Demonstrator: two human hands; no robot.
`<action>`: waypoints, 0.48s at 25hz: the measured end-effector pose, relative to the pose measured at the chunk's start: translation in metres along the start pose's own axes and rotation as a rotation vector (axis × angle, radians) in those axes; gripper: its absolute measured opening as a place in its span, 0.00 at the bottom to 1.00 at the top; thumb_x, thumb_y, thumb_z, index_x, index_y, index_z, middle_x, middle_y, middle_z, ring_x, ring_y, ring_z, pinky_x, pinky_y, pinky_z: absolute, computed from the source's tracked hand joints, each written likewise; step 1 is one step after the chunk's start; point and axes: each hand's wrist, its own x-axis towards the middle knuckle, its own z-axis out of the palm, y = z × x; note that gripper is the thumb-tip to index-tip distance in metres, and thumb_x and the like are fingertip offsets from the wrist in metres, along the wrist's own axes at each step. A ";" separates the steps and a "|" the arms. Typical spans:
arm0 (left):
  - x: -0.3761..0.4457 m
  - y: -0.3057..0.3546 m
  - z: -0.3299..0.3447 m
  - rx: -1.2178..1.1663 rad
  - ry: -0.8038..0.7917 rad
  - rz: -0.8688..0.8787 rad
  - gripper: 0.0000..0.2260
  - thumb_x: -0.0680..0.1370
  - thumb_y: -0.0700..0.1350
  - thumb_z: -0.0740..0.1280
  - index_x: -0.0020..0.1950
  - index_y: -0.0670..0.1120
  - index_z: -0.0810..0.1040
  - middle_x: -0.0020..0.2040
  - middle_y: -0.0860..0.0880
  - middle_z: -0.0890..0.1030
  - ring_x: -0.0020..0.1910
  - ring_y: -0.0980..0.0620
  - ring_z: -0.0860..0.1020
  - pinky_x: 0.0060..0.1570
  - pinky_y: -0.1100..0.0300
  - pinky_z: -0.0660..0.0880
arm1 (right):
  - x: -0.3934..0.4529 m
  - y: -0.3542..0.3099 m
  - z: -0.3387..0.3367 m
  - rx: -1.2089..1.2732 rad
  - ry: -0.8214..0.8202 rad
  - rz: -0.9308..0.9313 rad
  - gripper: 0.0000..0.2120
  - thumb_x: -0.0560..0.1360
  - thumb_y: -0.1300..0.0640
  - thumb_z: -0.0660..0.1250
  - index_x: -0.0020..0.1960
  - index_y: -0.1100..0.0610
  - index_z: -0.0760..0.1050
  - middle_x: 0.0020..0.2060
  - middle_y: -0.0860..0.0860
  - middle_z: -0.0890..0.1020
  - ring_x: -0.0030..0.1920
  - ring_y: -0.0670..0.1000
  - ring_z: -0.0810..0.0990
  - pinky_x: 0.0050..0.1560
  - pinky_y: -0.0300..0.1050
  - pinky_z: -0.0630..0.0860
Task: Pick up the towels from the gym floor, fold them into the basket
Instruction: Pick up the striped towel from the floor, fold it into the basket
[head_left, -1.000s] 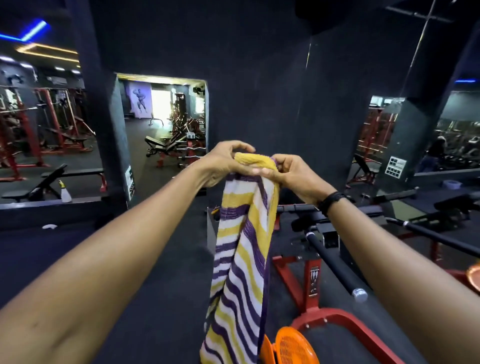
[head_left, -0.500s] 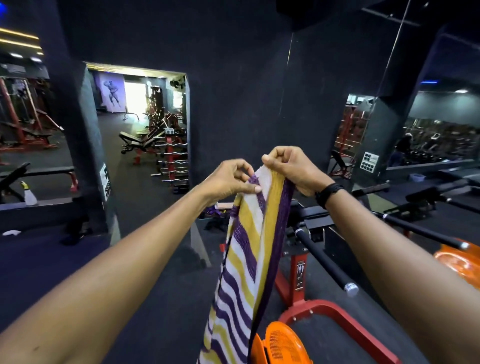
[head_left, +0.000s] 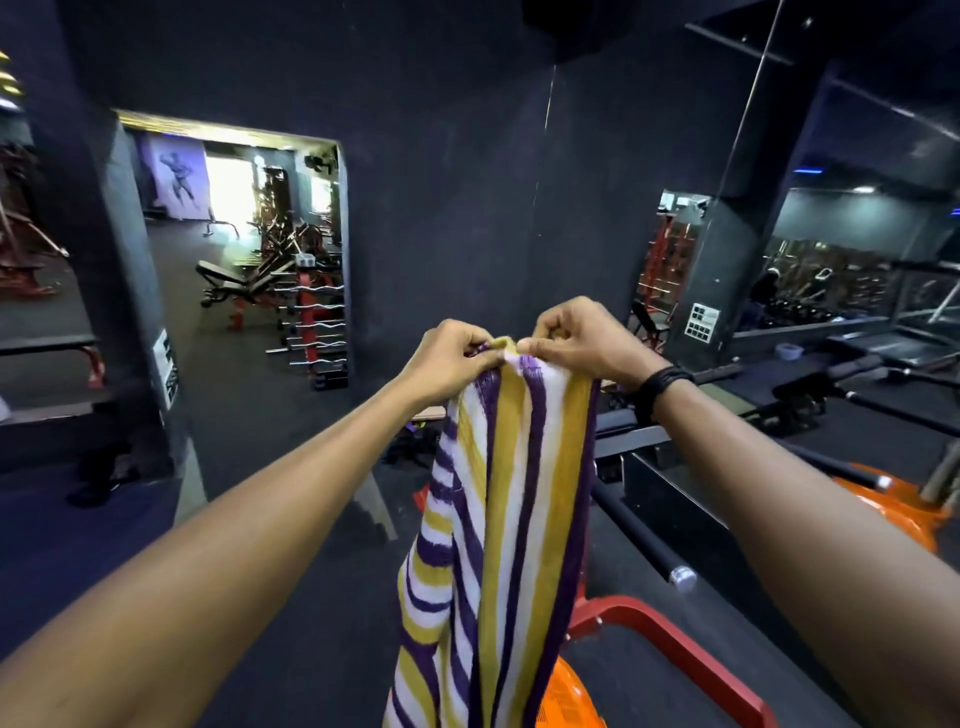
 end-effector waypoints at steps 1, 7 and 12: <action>-0.003 -0.006 -0.002 0.013 0.024 -0.025 0.10 0.76 0.49 0.70 0.40 0.43 0.82 0.32 0.48 0.78 0.33 0.59 0.70 0.35 0.62 0.66 | 0.001 0.004 -0.007 0.003 0.059 -0.009 0.14 0.74 0.52 0.72 0.31 0.55 0.75 0.20 0.43 0.70 0.22 0.40 0.67 0.25 0.30 0.60; -0.002 0.021 0.000 0.041 0.060 0.066 0.07 0.74 0.46 0.70 0.37 0.45 0.82 0.29 0.52 0.77 0.33 0.59 0.72 0.32 0.66 0.65 | 0.002 -0.006 0.000 -0.078 -0.098 0.014 0.18 0.68 0.38 0.72 0.41 0.53 0.81 0.30 0.43 0.79 0.30 0.38 0.74 0.31 0.33 0.68; -0.006 -0.001 -0.003 0.117 -0.007 0.084 0.06 0.74 0.44 0.71 0.39 0.43 0.80 0.32 0.45 0.76 0.33 0.53 0.69 0.33 0.62 0.63 | 0.002 -0.005 -0.009 -0.241 -0.068 -0.070 0.11 0.75 0.54 0.70 0.35 0.57 0.77 0.24 0.48 0.70 0.26 0.43 0.64 0.28 0.33 0.62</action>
